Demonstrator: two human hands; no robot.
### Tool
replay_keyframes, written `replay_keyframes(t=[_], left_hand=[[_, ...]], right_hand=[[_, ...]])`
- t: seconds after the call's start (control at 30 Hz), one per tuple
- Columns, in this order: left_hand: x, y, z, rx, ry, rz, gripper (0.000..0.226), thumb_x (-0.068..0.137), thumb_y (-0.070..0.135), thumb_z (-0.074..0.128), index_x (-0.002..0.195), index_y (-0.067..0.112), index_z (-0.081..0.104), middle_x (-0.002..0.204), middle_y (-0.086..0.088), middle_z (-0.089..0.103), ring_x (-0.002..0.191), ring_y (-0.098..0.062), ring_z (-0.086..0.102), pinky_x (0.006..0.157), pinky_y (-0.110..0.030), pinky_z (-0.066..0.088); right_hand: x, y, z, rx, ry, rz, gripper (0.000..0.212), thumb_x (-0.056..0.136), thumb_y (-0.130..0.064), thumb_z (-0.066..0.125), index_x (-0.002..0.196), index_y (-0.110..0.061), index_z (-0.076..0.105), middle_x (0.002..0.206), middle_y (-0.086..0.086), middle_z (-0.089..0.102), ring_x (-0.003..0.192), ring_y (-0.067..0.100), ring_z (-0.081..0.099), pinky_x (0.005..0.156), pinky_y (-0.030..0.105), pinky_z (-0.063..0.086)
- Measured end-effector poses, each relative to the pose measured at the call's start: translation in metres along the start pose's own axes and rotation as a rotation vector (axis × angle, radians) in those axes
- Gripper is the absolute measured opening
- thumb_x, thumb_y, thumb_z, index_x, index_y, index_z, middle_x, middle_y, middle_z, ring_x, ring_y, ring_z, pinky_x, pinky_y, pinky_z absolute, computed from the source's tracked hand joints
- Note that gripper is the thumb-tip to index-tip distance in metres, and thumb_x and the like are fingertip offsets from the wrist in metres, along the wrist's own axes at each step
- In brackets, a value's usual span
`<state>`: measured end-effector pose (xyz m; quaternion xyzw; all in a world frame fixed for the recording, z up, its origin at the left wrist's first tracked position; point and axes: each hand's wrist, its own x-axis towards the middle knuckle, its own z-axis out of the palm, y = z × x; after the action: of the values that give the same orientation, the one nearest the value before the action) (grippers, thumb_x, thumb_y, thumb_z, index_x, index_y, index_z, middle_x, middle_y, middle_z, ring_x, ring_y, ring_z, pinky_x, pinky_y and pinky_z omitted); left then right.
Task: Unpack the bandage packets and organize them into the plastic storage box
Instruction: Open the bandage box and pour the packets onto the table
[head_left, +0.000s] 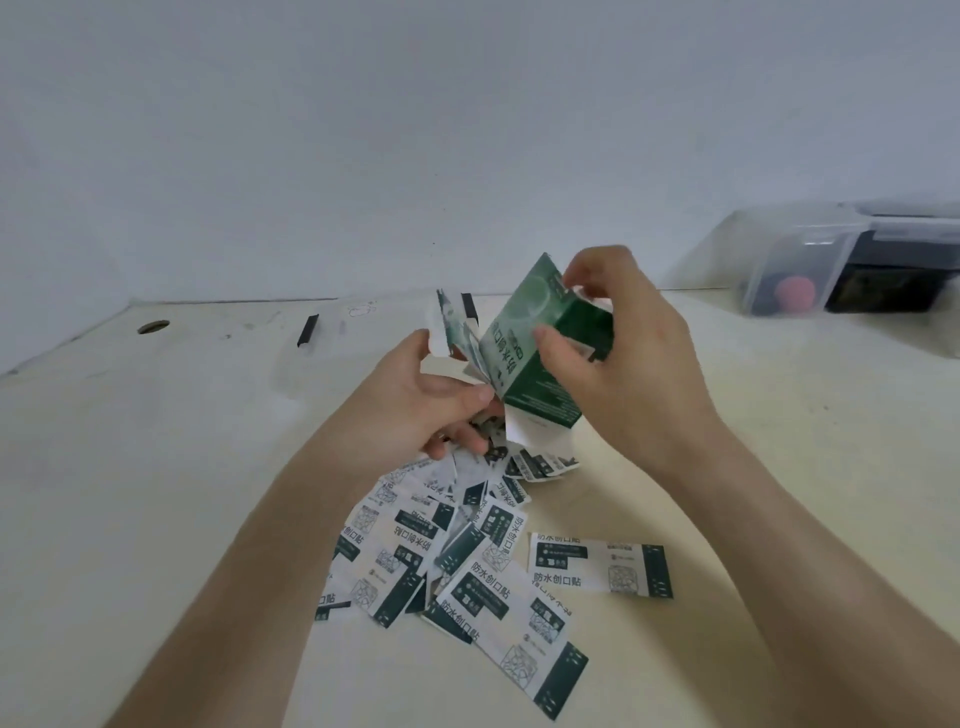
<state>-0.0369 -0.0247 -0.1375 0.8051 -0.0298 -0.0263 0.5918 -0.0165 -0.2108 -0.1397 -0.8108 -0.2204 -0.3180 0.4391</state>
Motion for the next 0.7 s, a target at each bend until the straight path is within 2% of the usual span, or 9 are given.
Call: replay_keyframes(t=[0.1, 0.2, 0.27, 0.4, 0.57, 0.7], left_hand=[[-0.003, 0.002, 0.001, 0.046, 0.025, 0.078, 0.032, 0.090, 0.018, 0.066, 0.119, 0.020, 0.052, 0.096, 0.006, 0.076, 0.068, -0.014, 0.069, 0.052, -0.024, 0.046], [-0.003, 0.003, 0.003, 0.024, 0.068, 0.118, 0.020, 0.093, 0.015, 0.062, 0.111, 0.024, 0.060, 0.096, 0.009, 0.075, 0.073, -0.012, 0.069, 0.057, -0.025, 0.048], [-0.003, 0.004, 0.003, 0.014, 0.097, 0.137, 0.020, 0.093, 0.011, 0.061, 0.108, 0.025, 0.063, 0.096, 0.009, 0.075, 0.078, -0.013, 0.070, 0.061, -0.028, 0.052], [-0.003, 0.005, 0.000, 0.010, 0.111, 0.217, 0.032, 0.091, 0.001, 0.061, 0.110, 0.027, 0.065, 0.100, 0.008, 0.075, 0.084, -0.012, 0.071, 0.067, -0.030, 0.057], [-0.004, 0.006, 0.001, -0.027, 0.053, 0.279, 0.031, 0.088, -0.002, 0.063, 0.110, 0.019, 0.065, 0.104, 0.005, 0.075, 0.092, -0.012, 0.071, 0.072, -0.026, 0.057], [-0.005, 0.007, 0.003, -0.051, 0.013, 0.289, 0.027, 0.089, 0.007, 0.062, 0.114, 0.017, 0.063, 0.107, 0.003, 0.074, 0.096, -0.015, 0.070, 0.074, -0.025, 0.057]], right_hand=[[0.005, 0.001, -0.008, 0.095, 0.106, 0.038, 0.035, 0.081, -0.028, 0.063, 0.110, -0.032, 0.043, 0.105, -0.010, 0.056, 0.100, 0.017, 0.059, 0.076, 0.045, 0.053], [0.006, 0.002, -0.010, 0.060, 0.157, -0.028, 0.038, 0.080, -0.022, 0.064, 0.116, -0.020, 0.053, 0.113, -0.007, 0.055, 0.104, 0.014, 0.055, 0.083, 0.034, 0.050], [0.006, 0.003, -0.012, 0.042, 0.187, -0.085, 0.038, 0.079, -0.018, 0.064, 0.115, -0.014, 0.056, 0.116, -0.005, 0.054, 0.105, 0.015, 0.053, 0.086, 0.026, 0.046], [0.007, 0.003, -0.014, -0.065, 0.259, -0.220, 0.042, 0.077, -0.013, 0.065, 0.116, -0.002, 0.059, 0.126, 0.012, 0.054, 0.118, 0.026, 0.051, 0.099, 0.020, 0.039], [0.006, 0.003, -0.009, -0.155, 0.357, -0.389, 0.036, 0.079, -0.010, 0.065, 0.111, 0.006, 0.062, 0.124, 0.023, 0.055, 0.117, 0.036, 0.054, 0.098, 0.022, 0.041], [0.007, 0.012, -0.009, -0.099, 0.360, -0.442, 0.038, 0.080, -0.009, 0.065, 0.115, -0.001, 0.054, 0.123, 0.025, 0.054, 0.117, 0.037, 0.053, 0.101, 0.029, 0.042]])
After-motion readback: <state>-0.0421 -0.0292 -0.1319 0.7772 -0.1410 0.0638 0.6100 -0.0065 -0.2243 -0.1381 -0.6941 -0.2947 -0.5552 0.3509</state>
